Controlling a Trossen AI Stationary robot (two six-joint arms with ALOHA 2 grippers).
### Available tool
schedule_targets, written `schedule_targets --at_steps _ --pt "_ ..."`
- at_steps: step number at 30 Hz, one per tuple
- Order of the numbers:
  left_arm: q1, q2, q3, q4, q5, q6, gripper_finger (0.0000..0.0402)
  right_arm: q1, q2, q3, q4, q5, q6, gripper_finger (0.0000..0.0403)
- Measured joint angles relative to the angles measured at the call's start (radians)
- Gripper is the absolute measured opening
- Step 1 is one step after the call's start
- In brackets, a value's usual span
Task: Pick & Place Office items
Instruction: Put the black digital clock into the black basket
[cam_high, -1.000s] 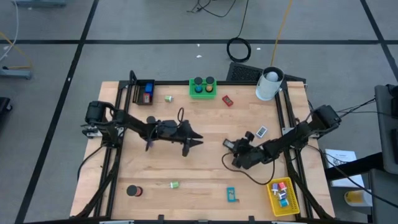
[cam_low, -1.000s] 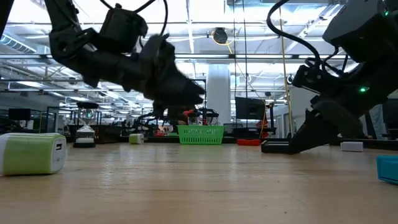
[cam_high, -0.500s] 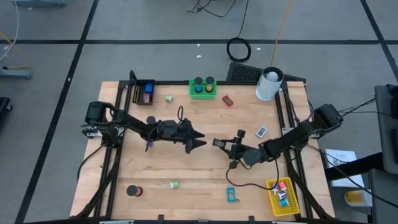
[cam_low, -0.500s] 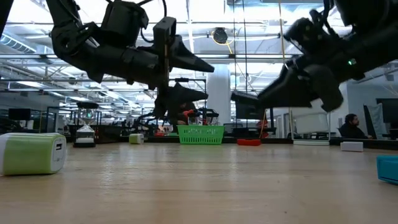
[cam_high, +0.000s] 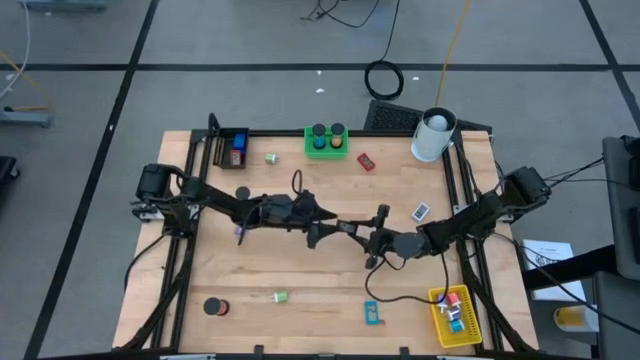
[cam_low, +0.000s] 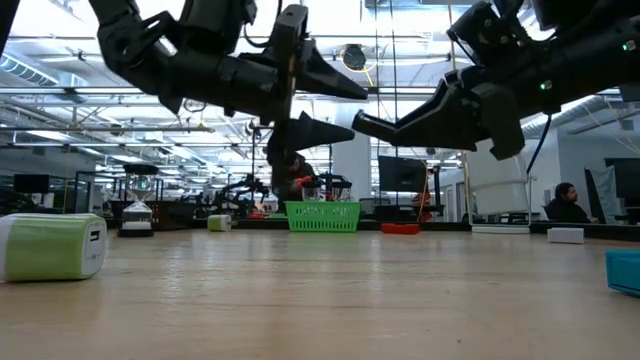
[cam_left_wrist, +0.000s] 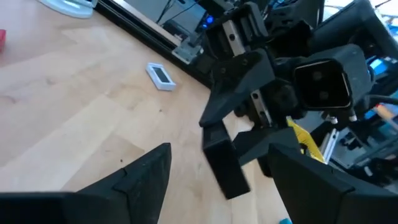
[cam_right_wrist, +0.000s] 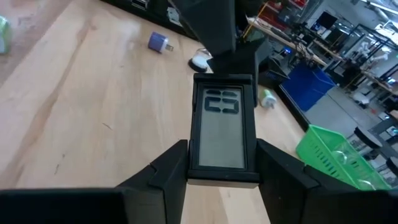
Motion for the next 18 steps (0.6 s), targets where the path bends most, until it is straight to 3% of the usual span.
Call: schedule_targets --at_steps 11,18 --pt "-0.013 0.0 0.04 -0.073 -0.013 0.027 0.0182 0.0 0.0 0.0 0.048 0.0 -0.071 0.0151" --pt "-0.013 0.0 0.04 -0.044 0.001 0.033 0.0171 0.0 0.0 0.0 0.101 -0.001 -0.135 0.0152"
